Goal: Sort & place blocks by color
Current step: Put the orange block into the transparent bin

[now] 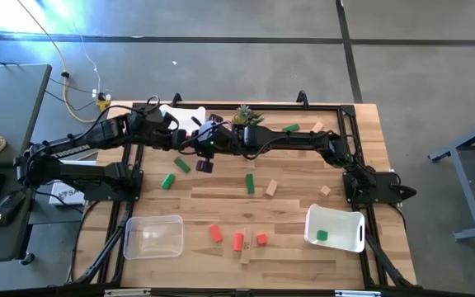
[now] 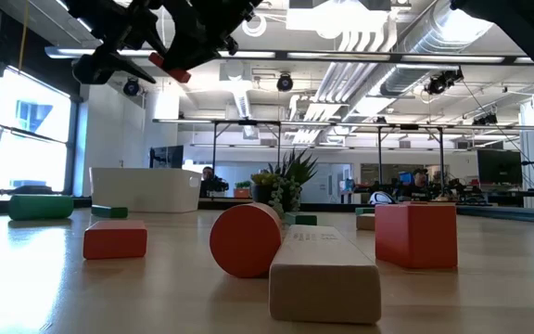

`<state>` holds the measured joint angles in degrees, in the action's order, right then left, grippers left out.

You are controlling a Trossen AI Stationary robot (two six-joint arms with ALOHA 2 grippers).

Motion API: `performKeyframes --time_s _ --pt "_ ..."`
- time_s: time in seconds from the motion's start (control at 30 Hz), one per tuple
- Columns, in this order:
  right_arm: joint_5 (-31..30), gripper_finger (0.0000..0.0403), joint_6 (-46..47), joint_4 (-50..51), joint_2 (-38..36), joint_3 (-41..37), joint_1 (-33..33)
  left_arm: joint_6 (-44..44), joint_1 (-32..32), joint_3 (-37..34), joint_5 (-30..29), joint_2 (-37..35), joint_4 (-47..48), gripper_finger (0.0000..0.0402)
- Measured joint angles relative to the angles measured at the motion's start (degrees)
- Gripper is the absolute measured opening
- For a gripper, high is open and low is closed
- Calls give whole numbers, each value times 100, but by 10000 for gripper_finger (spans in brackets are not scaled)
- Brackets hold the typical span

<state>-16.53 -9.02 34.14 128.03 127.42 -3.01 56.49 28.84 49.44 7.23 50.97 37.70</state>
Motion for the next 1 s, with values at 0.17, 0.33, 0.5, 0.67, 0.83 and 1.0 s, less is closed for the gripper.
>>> performKeyframes --time_s 0.17,0.33,0.5,0.67,0.83,1.0 --pt "-96 92 178 -27 0 2 2 -176 2 -1 5 -1 -72 161" --pt "-33 92 317 -40 0 4 0 -323 1 -1 -23 1 -137 145" --pt "33 92 473 -34 0 4 0 -487 -2 -1 -29 1 -174 130" --pt "54 92 560 -27 0 4 0 -668 -2 -1 -42 1 -191 106" --pt "53 92 560 -15 0 4 0 -861 -2 -1 -91 -1 -219 62" --pt "47 104 559 -10 2 4 1 -979 0 -1 -155 -4 -224 32"
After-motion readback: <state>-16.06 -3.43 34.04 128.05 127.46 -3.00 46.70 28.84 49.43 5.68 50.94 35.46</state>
